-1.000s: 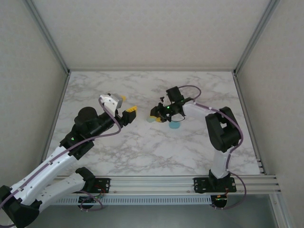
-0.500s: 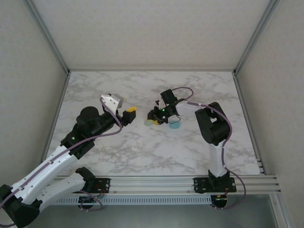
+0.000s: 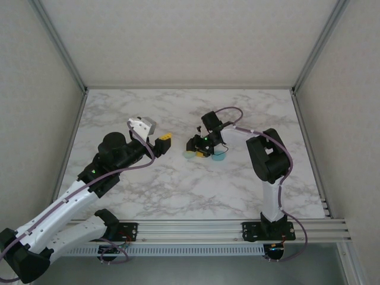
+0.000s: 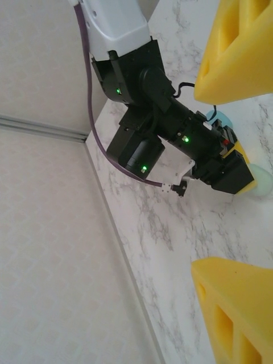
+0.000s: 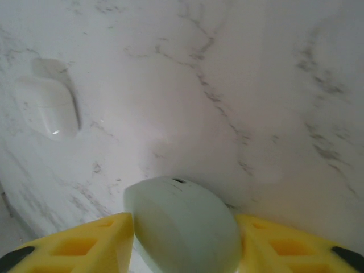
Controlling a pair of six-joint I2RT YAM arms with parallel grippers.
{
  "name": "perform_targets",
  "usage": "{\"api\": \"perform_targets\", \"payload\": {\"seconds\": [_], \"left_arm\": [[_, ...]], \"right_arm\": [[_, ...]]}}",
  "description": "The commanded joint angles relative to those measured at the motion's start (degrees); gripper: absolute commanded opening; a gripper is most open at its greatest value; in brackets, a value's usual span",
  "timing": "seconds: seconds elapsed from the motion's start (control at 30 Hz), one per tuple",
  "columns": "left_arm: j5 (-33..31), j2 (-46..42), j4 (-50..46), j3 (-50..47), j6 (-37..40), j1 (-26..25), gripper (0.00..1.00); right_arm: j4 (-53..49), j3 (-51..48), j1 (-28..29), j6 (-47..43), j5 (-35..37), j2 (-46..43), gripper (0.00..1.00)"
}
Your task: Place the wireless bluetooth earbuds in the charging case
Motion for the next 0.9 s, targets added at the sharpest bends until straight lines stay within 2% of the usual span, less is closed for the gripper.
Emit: {"api": "perform_targets", "payload": {"seconds": [0.0,0.13,0.2,0.27,0.33,0.43,0.5,0.57,0.67,0.77,0.8,0.87], "left_arm": [[-1.08,-0.67,-0.77,1.43,-0.09,0.12,0.73],[-4.97,-0.98,-1.99,0.93,0.06,0.23,0.79],[-7.12,-0.57,-2.57,0.75,-0.06,0.35,0.82],[-10.90,0.18,-2.64,0.28,-0.83,0.61,0.89],[-14.55,0.85,-2.67,-0.42,-1.56,1.61,0.99],[-18.64,0.89,-2.67,-1.85,-3.83,5.15,1.00],[-20.13,0.65,-2.58,-3.34,-6.73,10.12,1.00],[-20.85,0.27,-2.49,-5.08,-8.83,15.11,1.00],[-24.44,0.00,-2.45,-7.69,-9.97,20.53,1.00],[-25.58,1.49,-2.58,-9.79,-9.49,25.46,1.00],[-25.75,2.08,-2.33,-10.53,-9.42,27.00,1.00],[-24.30,3.24,-1.69,-11.92,-9.06,29.75,1.00]], "right_arm": [[-6.56,2.19,0.31,-2.18,5.44,-4.56,0.55],[-12.56,3.97,0.20,-4.95,15.23,-11.92,0.60],[-14.71,4.01,0.16,-6.40,23.41,-17.13,0.63],[-15.33,2.75,0.12,-8.65,33.59,-22.96,0.64],[-12.62,-1.83,0.03,-10.61,46.81,-30.83,0.68],[-4.73,-11.79,-1.44,-15.78,61.68,-41.75,0.75],[2.26,-18.75,-3.46,-21.15,67.19,-46.91,0.82],[5.03,-24.05,-6.79,-24.20,68.22,-49.67,0.93],[7.67,-29.64,-13.27,-25.03,66.88,-49.96,0.95],[19.92,-38.65,-19.69,-28.35,58.17,-49.88,0.96],[24.56,-41.61,-21.11,-29.69,54.07,-49.54,0.96],[32.05,-45.10,-22.20,-30.49,50.70,-47.80,0.96]]}}
